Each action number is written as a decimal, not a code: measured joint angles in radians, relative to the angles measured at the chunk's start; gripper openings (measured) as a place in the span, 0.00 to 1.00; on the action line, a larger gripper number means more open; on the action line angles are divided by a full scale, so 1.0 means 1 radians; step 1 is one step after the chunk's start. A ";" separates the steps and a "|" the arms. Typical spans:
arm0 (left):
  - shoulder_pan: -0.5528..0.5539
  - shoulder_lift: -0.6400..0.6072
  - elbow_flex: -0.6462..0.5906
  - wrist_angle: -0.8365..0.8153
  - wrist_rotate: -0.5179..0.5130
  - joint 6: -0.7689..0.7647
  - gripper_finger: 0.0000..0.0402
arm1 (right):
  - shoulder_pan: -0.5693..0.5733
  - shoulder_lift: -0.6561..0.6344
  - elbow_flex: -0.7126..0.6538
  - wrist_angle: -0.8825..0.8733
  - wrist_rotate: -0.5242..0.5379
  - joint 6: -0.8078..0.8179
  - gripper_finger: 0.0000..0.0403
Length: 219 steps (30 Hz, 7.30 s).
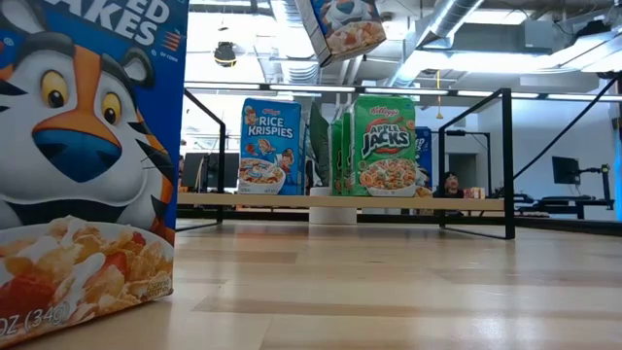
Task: Stack cereal on shelf
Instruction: Put the left blue cereal box on the shelf aligned with the other blue cereal box
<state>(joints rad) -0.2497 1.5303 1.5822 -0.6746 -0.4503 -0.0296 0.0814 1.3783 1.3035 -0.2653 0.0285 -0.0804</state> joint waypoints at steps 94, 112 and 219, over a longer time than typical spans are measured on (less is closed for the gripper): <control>0.090 0.135 -0.001 -0.069 0.219 0.070 0.43 | -0.006 0.114 -0.001 -0.182 -0.030 0.020 0.70; 0.090 0.135 0.000 -0.059 0.217 0.048 0.43 | -0.005 0.114 -0.001 -0.196 -0.030 0.024 0.59; 0.046 0.059 0.323 -0.387 -0.062 -0.079 0.60 | -0.516 -0.438 -0.736 0.083 -0.266 -0.081 0.25</control>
<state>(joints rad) -0.2035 1.5890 1.9057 -1.0614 -0.5125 -0.1089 -0.4347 0.9400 0.5678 -0.1825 -0.2375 -0.1616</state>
